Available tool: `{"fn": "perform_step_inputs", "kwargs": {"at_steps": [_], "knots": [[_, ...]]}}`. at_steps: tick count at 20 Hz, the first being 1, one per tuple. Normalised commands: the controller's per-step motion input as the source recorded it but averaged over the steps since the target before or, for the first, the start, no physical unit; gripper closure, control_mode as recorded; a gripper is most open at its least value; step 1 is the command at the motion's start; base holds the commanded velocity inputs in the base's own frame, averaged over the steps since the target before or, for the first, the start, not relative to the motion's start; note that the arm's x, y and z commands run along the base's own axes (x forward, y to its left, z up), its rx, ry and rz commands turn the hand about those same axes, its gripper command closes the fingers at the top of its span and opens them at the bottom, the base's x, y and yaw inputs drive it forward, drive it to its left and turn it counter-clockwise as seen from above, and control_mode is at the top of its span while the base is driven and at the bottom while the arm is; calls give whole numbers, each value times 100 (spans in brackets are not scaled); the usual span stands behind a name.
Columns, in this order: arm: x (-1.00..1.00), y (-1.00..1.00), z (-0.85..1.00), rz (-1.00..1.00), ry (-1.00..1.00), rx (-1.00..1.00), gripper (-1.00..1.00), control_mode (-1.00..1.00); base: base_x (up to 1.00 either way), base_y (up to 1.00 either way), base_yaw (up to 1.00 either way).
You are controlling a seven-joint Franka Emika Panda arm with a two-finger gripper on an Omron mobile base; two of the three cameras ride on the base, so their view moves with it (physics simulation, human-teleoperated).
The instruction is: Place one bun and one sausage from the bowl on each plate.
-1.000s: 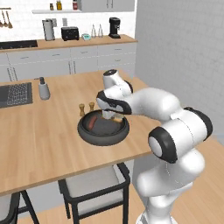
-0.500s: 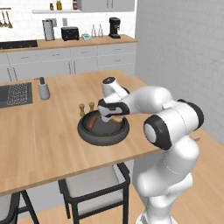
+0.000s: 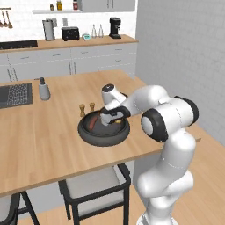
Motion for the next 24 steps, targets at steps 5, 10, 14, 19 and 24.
{"fn": "perform_step_inputs", "kwargs": {"at_steps": [5,10,14,19,24], "knots": [[-5,0,-23,0,-6,-3,-100,-100,0,0,0],[-25,0,9,-1,-7,0,100,-100,0,0,0],[-34,-2,52,-8,0,3,100,-100,0,0,0],[-65,-3,100,-9,-7,14,100,-100,0,0,0],[-78,-18,100,-12,0,25,100,-100,0,0,0]]}}
